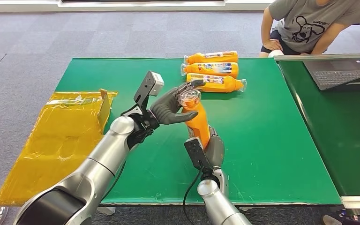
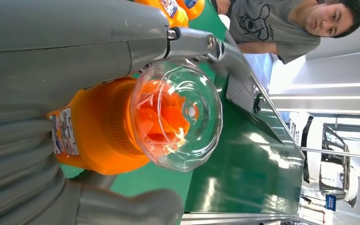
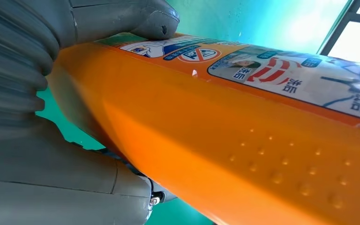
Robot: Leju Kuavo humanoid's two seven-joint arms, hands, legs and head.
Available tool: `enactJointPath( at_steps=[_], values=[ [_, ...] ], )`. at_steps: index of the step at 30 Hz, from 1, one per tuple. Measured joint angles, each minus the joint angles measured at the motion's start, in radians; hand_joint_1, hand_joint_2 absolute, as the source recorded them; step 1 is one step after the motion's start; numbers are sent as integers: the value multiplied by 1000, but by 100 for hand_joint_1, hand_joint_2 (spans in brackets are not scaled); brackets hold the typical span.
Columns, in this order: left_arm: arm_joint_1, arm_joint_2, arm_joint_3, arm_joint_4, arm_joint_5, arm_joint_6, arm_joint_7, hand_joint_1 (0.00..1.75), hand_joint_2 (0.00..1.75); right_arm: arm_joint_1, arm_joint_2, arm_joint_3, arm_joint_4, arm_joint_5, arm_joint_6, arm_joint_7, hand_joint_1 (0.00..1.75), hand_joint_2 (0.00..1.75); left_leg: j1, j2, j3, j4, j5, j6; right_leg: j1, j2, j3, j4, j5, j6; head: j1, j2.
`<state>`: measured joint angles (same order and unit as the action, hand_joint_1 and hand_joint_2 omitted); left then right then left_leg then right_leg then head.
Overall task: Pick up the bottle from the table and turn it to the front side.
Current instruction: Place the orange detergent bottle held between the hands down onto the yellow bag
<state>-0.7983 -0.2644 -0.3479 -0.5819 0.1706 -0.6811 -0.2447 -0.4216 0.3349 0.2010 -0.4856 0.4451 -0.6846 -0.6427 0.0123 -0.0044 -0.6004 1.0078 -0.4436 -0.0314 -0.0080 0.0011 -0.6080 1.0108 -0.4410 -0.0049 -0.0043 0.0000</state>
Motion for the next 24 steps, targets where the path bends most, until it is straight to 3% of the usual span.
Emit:
enactJointPath(
  at_steps=[24],
  values=[
    [4, -4, -23, 12, -1, 42, -28, 175, 175, 3, 5, 0, 0, -4, 4, -12, 175, 175, 0, 0, 0, 0, 0, 0, 0, 0, 0, 0, 0, 0, 0, 0]
  ],
)
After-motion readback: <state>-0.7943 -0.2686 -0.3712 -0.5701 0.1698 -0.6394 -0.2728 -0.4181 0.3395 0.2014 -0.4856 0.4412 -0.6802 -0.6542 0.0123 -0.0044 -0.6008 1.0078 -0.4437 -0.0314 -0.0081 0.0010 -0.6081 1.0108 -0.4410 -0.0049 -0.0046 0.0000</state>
